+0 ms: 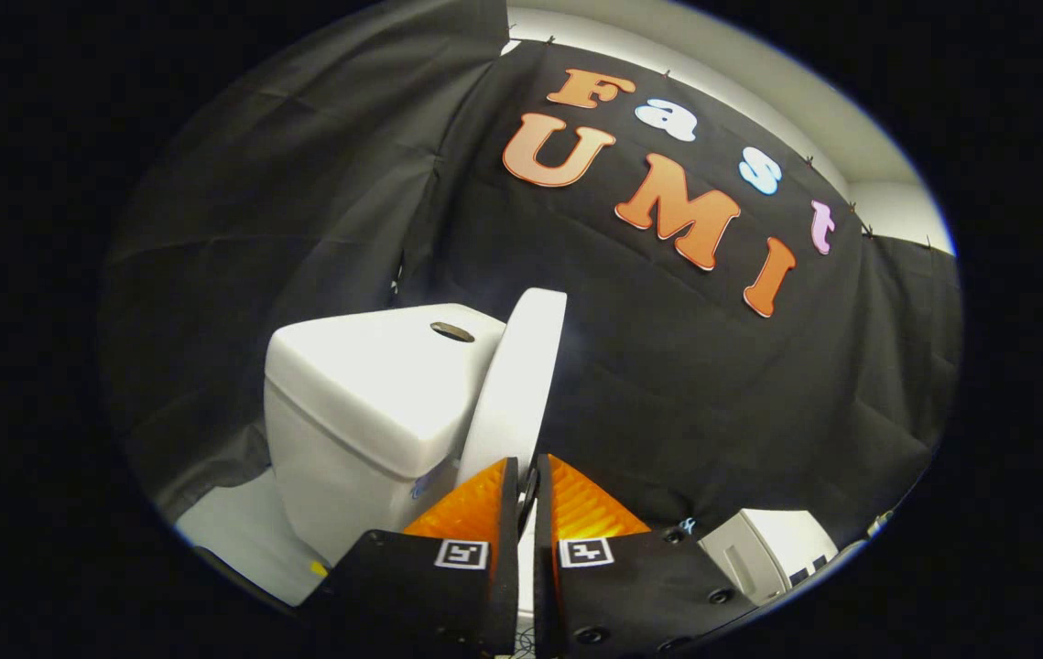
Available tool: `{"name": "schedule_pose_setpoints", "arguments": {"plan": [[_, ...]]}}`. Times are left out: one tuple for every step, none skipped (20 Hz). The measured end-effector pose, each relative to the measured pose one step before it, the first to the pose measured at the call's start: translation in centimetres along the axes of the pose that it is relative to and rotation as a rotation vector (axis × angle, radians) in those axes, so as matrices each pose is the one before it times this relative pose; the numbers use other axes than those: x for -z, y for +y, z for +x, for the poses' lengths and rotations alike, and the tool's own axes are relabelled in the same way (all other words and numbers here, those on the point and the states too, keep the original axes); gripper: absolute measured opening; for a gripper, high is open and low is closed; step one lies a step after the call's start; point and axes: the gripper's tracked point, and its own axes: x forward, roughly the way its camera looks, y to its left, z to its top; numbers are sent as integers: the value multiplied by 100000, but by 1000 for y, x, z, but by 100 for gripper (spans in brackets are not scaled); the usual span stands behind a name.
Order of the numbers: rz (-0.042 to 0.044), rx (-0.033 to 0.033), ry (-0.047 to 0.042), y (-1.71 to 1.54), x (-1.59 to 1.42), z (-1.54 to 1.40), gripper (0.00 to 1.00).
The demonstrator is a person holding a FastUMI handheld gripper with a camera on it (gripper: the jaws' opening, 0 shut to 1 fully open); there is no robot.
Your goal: Open the toilet lid.
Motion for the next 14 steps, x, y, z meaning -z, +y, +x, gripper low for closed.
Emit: {"name": "schedule_pose_setpoints", "arguments": {"plan": [[784,-915,-900,-60,-280,76,20],[831,-1855,-628,465,-274,-250,22],[488,-1705,-577,181,-281,-157,34],[290,-2000,-848,347,-441,-156,43],[454,-1305,-1279,87,-266,-201,56],[923,-1184,-1633,-80,-536,-258,69],[1124,-1474,-1478,-252,-432,-256,81],[1466,-1313,-1425,-401,-540,-191,94],[1347,-1137,-1138,-551,-449,-267,96],[905,-455,-727,-930,-518,-4,96],[772,302,-587,-1212,-403,-174,97],[1195,-68,-1059,-1267,-598,-80,97],[1490,-176,-1268,-1309,-508,-185,97],[1647,37,-1269,-1396,-474,-389,97]]}}
